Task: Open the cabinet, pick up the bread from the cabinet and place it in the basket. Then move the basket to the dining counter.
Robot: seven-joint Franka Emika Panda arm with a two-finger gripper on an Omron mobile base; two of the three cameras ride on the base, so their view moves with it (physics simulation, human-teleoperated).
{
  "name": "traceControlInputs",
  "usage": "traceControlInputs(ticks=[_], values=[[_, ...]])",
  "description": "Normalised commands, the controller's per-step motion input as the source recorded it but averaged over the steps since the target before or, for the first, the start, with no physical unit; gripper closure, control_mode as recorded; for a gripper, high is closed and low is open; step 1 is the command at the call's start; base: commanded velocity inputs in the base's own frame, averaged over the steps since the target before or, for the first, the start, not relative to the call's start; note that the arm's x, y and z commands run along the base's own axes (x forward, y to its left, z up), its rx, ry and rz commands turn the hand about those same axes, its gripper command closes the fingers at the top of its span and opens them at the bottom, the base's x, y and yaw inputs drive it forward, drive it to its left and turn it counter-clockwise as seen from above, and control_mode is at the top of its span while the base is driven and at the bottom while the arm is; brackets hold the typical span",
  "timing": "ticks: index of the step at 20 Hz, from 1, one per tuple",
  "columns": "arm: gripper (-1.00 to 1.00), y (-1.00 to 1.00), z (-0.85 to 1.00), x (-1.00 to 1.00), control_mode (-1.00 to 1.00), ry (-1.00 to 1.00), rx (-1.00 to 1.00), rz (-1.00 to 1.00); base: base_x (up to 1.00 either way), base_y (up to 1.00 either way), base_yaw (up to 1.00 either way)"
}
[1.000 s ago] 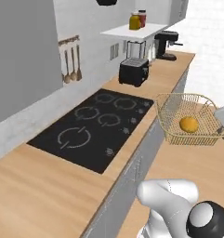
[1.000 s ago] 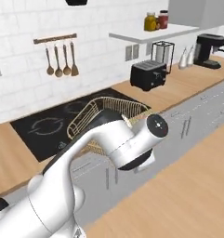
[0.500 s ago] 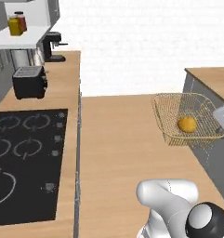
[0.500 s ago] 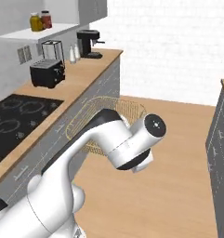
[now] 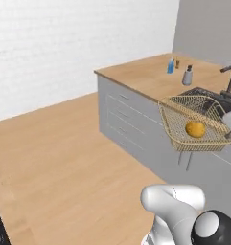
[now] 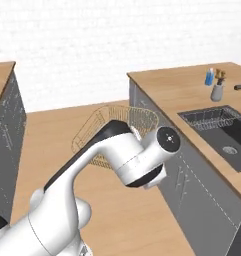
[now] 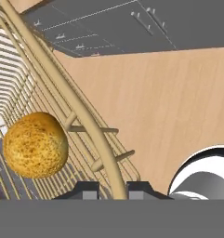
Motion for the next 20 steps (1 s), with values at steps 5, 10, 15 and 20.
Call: traceControlInputs(ticks=[5, 10, 15, 20], values=[[1.0, 0.0, 0.0, 0.0, 1.0, 0.0, 0.0, 0.0, 0.62, 0.54, -0.77], [1.0, 0.0, 0.0, 0.0, 1.0, 0.0, 0.0, 0.0, 0.21, -0.19, -0.83], [1.0, 0.0, 0.0, 0.0, 1.0, 0.0, 0.0, 0.0, 0.7, -0.25, -0.63], [1.0, 0.0, 0.0, 0.0, 1.0, 0.0, 0.0, 0.0, 0.96, -0.04, -0.25]])
